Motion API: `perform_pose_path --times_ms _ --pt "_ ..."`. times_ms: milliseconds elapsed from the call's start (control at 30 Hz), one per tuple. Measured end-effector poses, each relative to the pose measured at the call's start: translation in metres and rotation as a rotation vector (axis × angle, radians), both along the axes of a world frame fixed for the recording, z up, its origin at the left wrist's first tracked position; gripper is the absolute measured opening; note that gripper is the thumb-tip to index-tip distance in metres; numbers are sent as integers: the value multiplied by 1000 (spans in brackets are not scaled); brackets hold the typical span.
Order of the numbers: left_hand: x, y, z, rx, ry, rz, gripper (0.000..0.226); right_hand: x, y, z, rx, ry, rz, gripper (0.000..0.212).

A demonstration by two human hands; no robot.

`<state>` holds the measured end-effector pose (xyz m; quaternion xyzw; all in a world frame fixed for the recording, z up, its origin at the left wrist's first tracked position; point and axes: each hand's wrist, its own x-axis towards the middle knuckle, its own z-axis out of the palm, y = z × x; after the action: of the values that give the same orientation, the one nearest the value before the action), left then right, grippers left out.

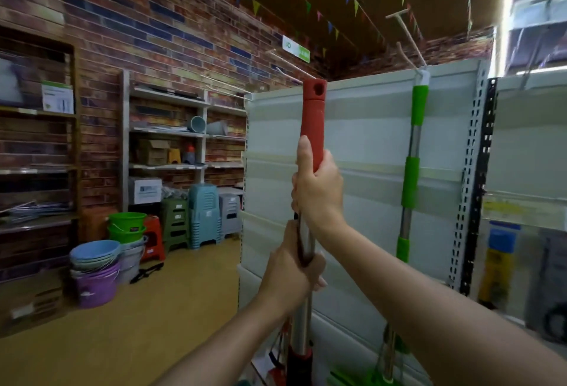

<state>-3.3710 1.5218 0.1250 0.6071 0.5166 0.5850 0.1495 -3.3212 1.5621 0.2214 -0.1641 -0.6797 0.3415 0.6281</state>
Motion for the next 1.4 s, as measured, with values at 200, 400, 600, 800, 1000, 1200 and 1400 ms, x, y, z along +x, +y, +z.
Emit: perform_pose_path --times_ms 200,400,600,800,1000,1200,1400 --pt "-92 43 27 -22 143 -188 44 -84 48 -1 32 -5 -155 38" --pt "-166 96 60 -41 349 -229 56 -144 84 21 67 14 -334 38" --pt "-198 145 80 -66 472 -382 66 -168 124 39 74 6 -473 34" --pt "-226 197 71 16 446 -378 60 -192 167 55 75 -13 -540 39" --pt "-241 242 99 -29 451 -445 62 -209 214 76 54 7 -535 45" --pt "-257 277 129 -86 449 -514 77 -225 248 88 75 -9 -631 45" --pt "-265 297 141 -28 453 -511 61 -235 264 103 93 -11 -691 42"
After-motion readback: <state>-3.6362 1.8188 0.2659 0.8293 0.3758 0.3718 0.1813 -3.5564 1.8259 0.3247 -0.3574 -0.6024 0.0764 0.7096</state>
